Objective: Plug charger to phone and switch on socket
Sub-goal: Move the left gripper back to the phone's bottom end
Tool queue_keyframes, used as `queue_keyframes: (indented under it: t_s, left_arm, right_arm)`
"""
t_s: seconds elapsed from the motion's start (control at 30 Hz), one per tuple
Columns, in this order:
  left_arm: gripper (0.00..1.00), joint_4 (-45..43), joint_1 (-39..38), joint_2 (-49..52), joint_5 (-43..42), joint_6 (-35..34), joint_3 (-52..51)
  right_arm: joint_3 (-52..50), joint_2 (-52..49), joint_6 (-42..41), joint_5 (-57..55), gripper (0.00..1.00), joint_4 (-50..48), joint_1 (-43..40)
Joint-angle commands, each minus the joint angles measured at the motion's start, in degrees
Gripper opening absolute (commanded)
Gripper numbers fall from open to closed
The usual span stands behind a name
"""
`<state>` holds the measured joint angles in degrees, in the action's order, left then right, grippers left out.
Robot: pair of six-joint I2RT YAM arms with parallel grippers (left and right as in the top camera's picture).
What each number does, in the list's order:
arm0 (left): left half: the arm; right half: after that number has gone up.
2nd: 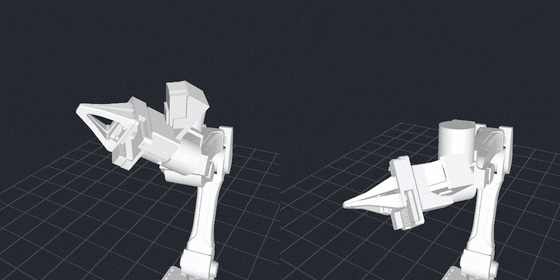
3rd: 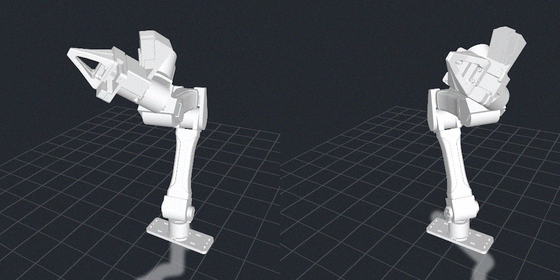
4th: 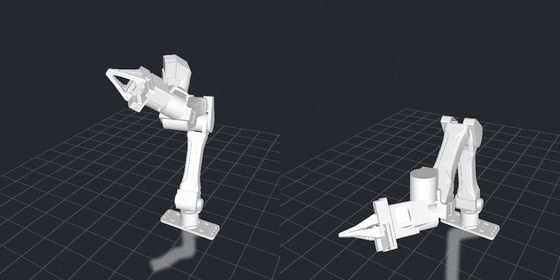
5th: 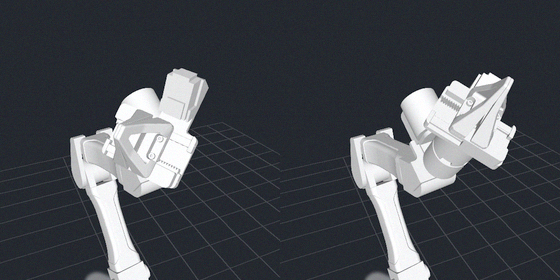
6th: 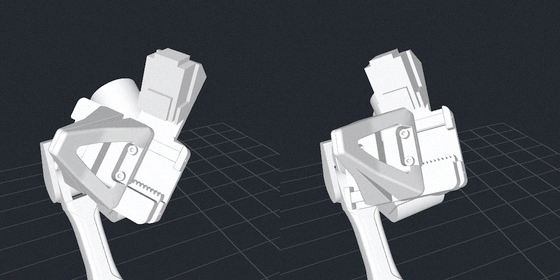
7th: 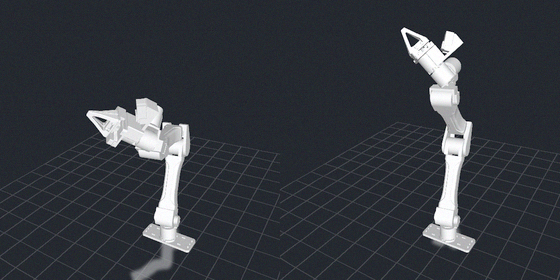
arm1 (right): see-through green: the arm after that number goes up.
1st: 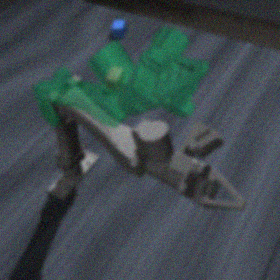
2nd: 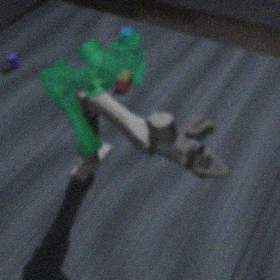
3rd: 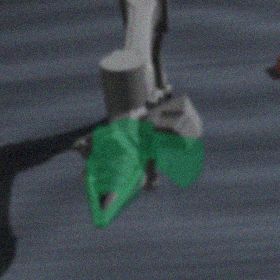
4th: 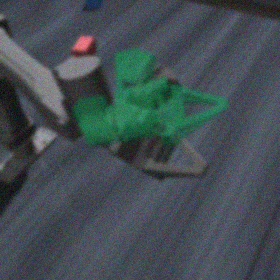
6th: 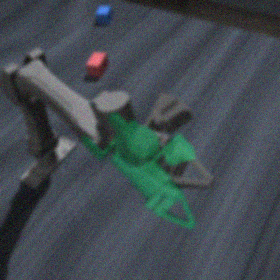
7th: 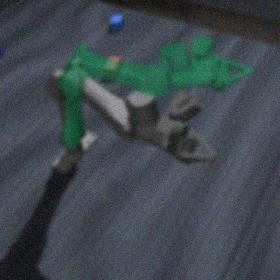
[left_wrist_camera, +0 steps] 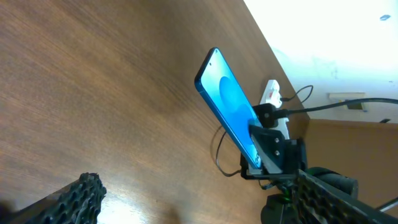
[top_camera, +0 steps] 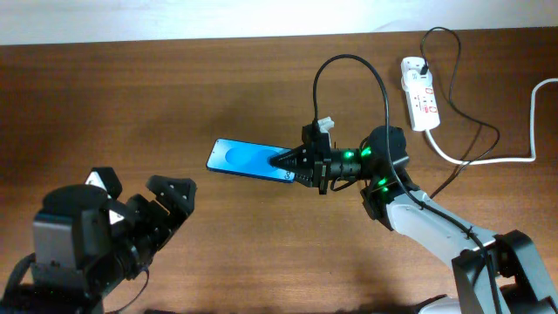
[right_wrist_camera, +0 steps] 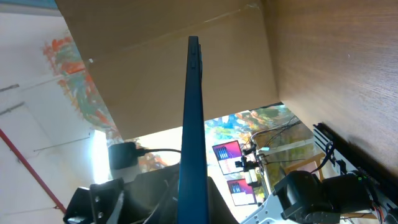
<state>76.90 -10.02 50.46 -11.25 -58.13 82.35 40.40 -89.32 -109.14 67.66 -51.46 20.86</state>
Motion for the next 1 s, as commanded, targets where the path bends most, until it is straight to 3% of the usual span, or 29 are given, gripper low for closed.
queue_keyframes:
  t_s: [0.0,0.3,0.57,0.97]
  left_arm:
    - [0.99,-2.05,-0.07,0.09,-0.57,-0.59,-5.95]
    - [0.99,-12.55,-0.07,0.28,-1.01,-4.13,-14.08]
    - [1.0,-13.42,-0.07,4.11,-3.04,-16.92,-14.08]
    - [0.99,-21.68,-0.11,13.77,-7.48,-17.35,-14.08]
  right_arm:
    - [0.96,0.76,0.2,0.68,0.04,-0.79,0.11]
    - [0.96,0.76,0.24,0.0,0.04,7.37,0.11]
    - [0.96,0.76,0.2,-8.35,0.04,7.39,0.57]
    - [0.96,0.76,0.15,-26.91,0.04,9.31,8.9]
